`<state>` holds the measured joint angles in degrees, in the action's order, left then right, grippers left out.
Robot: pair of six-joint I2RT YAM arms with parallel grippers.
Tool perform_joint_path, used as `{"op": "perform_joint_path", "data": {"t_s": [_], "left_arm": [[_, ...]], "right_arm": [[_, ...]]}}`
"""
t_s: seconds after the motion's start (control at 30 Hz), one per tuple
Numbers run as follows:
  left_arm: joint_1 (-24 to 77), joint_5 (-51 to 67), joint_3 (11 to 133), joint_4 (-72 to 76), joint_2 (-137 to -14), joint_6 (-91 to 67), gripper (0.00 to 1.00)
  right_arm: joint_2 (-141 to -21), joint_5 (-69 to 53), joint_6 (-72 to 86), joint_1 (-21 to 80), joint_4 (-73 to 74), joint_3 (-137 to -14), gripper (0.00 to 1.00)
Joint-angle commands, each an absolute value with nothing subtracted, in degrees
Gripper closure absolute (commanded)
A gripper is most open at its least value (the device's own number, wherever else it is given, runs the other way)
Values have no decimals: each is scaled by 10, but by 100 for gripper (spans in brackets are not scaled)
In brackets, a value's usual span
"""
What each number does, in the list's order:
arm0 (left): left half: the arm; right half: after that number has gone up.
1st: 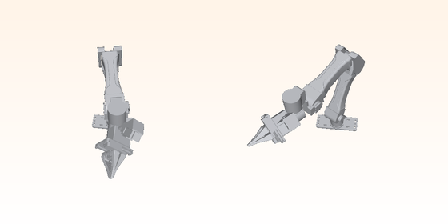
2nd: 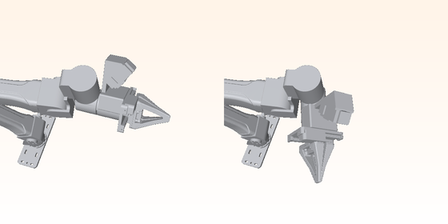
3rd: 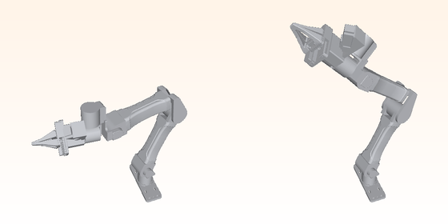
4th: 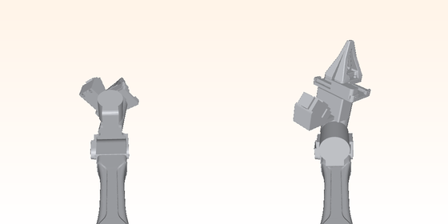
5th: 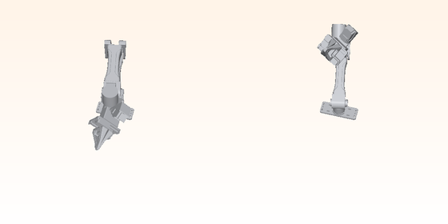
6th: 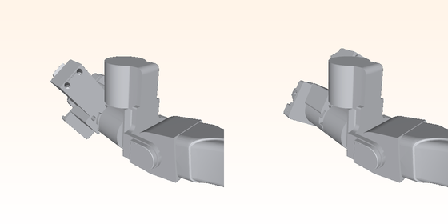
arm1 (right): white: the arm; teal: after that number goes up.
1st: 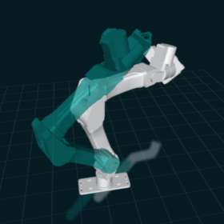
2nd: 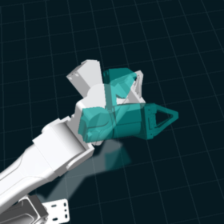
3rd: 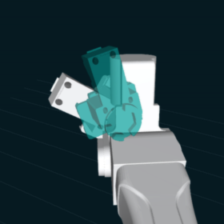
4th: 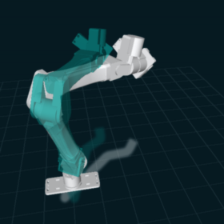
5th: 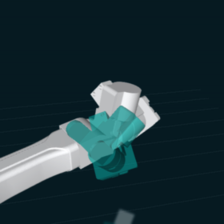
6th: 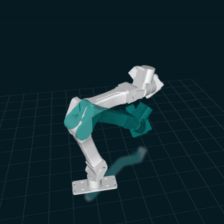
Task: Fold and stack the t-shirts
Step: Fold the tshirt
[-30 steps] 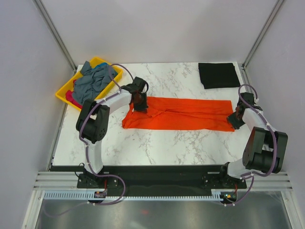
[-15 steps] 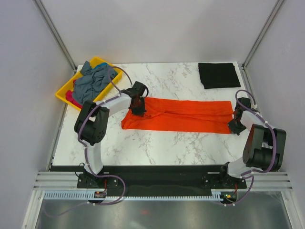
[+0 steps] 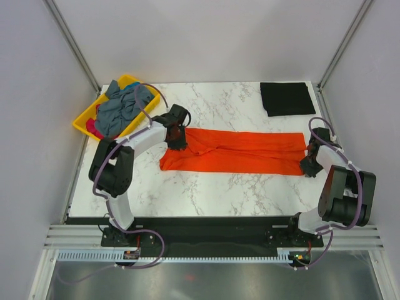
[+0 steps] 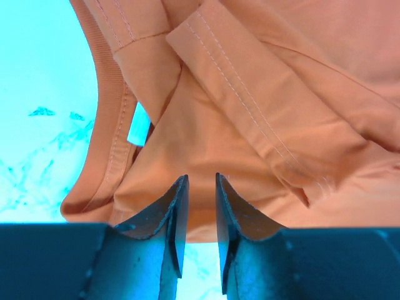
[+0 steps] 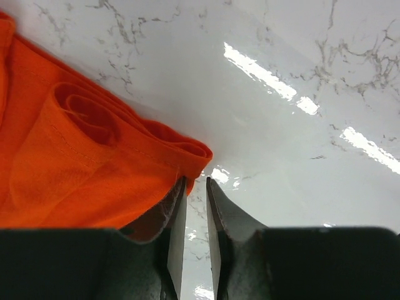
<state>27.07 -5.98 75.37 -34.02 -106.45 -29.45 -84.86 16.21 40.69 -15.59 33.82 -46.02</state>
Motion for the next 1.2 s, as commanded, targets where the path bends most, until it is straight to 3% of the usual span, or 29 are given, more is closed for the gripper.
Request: {"op": "perform_joint_path", "data": {"t_s": [0.0,0.23,0.47,0.73,1.17], "left_arm": [[275,-41,780,-348,-1025,-265,67],[336,-8,809,-323,-1053,-205,53],[359,19,818,-298,-1090,-201,51],[359,-16,835,-297,-1111,-197,47],[362,-31,839,-295,-1133,-182,50]], "right_arm": [[-826,146,410,-158,349,-479,73],[-797,137,430,-158,370,-489,62],[-769,38,435,-154,318,-489,53],[-809,8,476,-155,267,-503,51],[-877,-5,490,-154,193,-490,49]]}}
